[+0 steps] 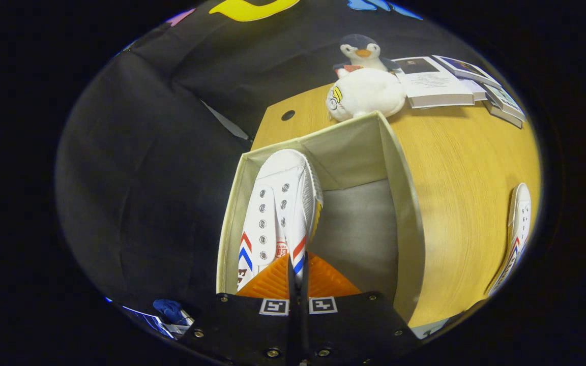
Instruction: Open the storage box then place both shoes into the box .Put the left shoe in first, then the right shoe, with the right side of both shoes facing outward in a uniform manner.
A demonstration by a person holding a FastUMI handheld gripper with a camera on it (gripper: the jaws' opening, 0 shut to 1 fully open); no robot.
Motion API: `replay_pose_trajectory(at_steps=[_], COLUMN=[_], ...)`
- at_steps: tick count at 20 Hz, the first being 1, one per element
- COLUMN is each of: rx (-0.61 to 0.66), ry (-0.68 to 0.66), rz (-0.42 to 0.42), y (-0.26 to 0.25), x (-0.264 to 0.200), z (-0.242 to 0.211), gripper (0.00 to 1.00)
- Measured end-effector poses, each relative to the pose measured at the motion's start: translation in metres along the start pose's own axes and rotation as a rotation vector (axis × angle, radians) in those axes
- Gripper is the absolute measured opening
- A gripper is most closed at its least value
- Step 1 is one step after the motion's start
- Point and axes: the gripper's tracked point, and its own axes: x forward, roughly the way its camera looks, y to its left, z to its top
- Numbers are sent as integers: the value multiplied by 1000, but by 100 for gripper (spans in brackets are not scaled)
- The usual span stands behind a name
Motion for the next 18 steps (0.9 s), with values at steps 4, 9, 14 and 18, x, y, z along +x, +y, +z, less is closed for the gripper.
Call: replay_pose_trajectory(at_steps=[4, 9, 14, 18], rx=[-12, -23, -74, -124], ry=[32, 37, -70, -151], rz=[-36, -20, 49, 71], y=[-3, 5, 20, 19], x=[22, 25, 2, -43], z=[-8, -11, 16, 34], gripper=[0, 4, 99, 97])
